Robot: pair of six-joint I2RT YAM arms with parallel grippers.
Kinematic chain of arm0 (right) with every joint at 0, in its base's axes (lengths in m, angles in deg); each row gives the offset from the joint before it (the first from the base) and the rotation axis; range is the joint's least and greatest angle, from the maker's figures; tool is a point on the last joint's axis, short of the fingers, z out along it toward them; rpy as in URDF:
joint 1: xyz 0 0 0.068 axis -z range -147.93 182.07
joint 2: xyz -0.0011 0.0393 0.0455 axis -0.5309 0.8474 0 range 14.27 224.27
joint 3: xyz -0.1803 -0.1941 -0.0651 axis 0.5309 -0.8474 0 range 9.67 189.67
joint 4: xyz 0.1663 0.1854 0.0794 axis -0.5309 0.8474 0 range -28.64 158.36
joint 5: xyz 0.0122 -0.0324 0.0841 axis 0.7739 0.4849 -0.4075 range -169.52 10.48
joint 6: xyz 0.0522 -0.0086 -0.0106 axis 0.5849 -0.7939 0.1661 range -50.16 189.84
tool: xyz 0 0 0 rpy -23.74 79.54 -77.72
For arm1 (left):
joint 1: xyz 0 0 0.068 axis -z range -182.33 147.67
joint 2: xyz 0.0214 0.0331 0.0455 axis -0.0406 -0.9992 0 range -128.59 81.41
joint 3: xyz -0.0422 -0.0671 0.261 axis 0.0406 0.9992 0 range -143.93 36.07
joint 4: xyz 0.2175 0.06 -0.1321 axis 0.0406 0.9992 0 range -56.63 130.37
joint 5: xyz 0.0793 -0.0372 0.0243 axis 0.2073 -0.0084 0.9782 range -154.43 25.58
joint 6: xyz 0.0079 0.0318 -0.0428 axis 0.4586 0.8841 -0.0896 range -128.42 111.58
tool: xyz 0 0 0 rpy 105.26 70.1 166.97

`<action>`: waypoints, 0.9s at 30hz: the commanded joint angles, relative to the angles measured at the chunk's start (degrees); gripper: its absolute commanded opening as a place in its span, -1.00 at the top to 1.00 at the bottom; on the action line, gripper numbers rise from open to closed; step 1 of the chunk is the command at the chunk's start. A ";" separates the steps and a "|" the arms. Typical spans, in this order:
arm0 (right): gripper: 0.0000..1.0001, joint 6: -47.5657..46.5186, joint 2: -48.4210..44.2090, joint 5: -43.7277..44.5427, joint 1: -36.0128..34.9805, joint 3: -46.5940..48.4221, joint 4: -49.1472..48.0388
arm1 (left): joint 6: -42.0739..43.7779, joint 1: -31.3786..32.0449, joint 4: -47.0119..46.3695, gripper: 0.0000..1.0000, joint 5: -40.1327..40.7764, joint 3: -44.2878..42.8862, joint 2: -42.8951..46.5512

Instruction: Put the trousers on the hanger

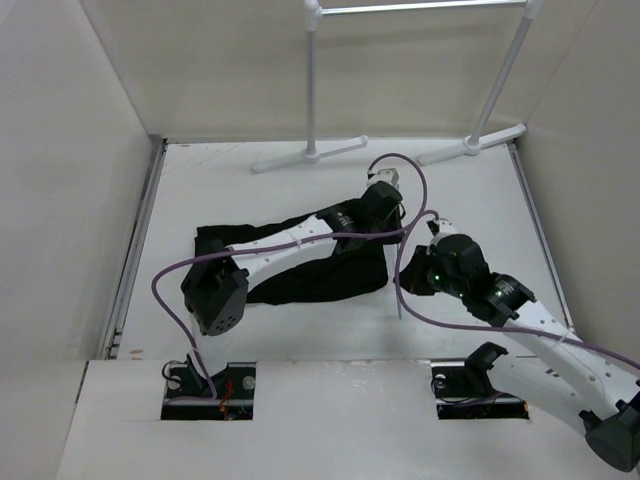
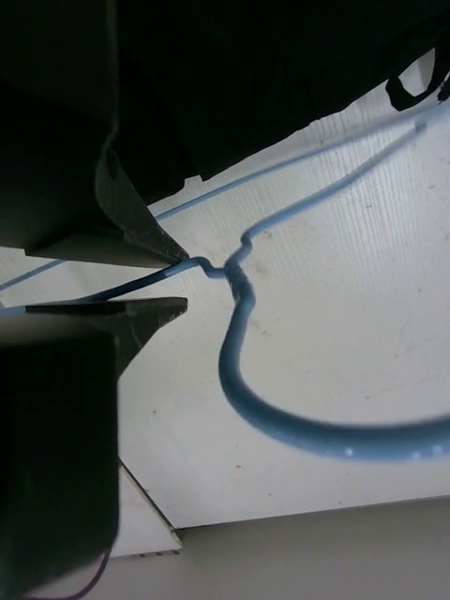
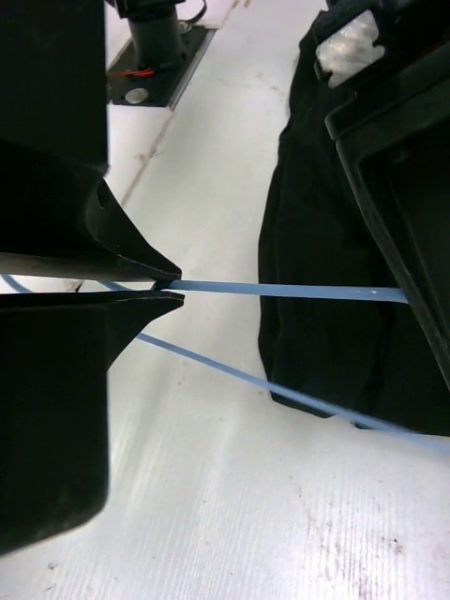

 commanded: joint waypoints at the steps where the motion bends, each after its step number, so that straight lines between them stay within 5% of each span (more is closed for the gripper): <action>1: 0.88 0.33 -0.34 3.15 -1.27 3.05 4.92 | 0.17 -0.62 -0.27 0.83 3.97 -0.95 0.13; 4: 0.80 0.68 -1.21 5.08 -1.36 4.45 9.49 | -2.55 -0.88 -2.37 0.97 5.64 2.38 2.14; 10: -0.05 0.77 -5.52 4.22 3.63 8.23 12.41 | -10.89 0.25 -16.60 1.00 10.54 15.64 9.43; 12: 0.03 1.12 -5.26 2.47 7.58 8.85 10.75 | -12.92 1.57 -19.42 1.00 14.67 19.34 10.84; 17: 0.78 4.54 2.45 -4.30 14.10 5.52 -1.89 | -17.31 3.60 -24.52 1.00 20.92 26.02 12.52; 19: 0.76 5.43 7.11 -5.54 14.28 4.11 -10.49 | -18.98 3.69 -27.06 1.00 21.55 27.87 12.52; 22: 0.41 6.66 15.28 -7.12 13.93 3.23 -21.14 | -22.50 3.42 -30.24 1.00 22.68 29.64 11.99; 27: 0.18 7.54 25.84 -7.83 13.67 2.27 -29.24 | -28.21 2.46 -32.17 1.00 27.26 32.10 11.20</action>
